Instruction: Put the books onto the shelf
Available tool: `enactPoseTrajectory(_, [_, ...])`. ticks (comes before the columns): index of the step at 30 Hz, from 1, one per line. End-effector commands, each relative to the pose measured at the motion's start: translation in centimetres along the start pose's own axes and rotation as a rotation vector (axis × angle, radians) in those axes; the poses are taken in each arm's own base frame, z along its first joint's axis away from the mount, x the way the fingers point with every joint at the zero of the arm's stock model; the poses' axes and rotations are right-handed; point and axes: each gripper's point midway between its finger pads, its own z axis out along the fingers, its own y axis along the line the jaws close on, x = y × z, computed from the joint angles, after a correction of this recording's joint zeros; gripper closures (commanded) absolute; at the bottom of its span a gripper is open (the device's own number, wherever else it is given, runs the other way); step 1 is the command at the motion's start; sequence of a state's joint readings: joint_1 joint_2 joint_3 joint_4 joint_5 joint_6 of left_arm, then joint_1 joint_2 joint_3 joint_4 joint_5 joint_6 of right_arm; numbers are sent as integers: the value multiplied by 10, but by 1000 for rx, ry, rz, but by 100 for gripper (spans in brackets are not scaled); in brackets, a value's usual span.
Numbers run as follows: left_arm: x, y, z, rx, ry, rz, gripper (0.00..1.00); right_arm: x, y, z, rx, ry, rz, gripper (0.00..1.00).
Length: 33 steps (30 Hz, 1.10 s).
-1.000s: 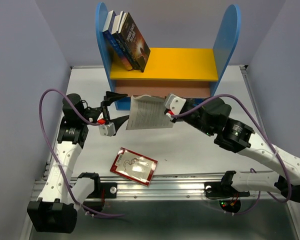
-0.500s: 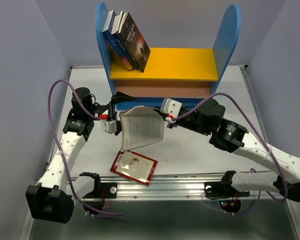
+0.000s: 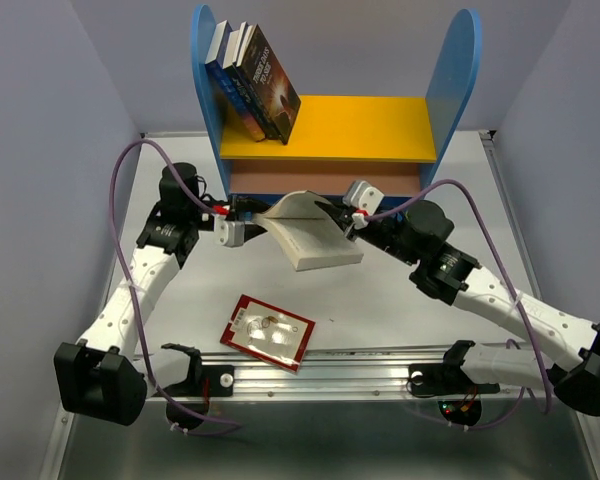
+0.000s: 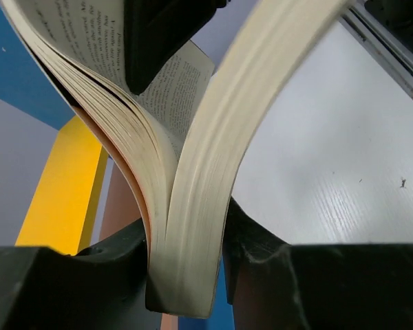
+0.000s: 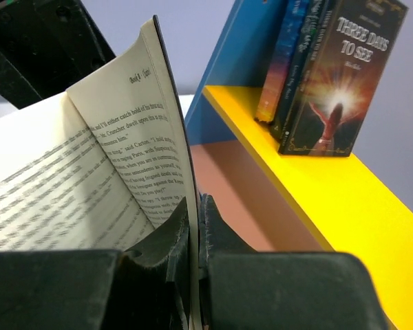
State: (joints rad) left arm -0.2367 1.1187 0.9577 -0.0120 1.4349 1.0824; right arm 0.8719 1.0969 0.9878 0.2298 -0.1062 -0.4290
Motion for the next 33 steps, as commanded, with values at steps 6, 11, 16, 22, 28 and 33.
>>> enactPoseTrajectory(6, [-53,17,21,125,-171,-10,70,-39,-10,-2,34,-259,135,99])
enactPoseTrajectory(11, [-59,39,32,109,-137,-158,100,-15,-20,5,117,-208,177,99])
enactPoseTrajectory(16, [-52,73,53,-143,-126,-428,100,9,-32,4,211,-161,219,90])
enactPoseTrajectory(22, [-65,82,51,-265,-183,-505,100,18,-52,-1,324,-132,238,55])
enactPoseTrajectory(28, [-68,78,52,-329,-176,-571,100,24,-77,-17,480,-100,232,23])
enactPoseTrajectory(33, [-63,77,46,-451,-128,-610,100,21,-104,-40,641,-80,207,0])
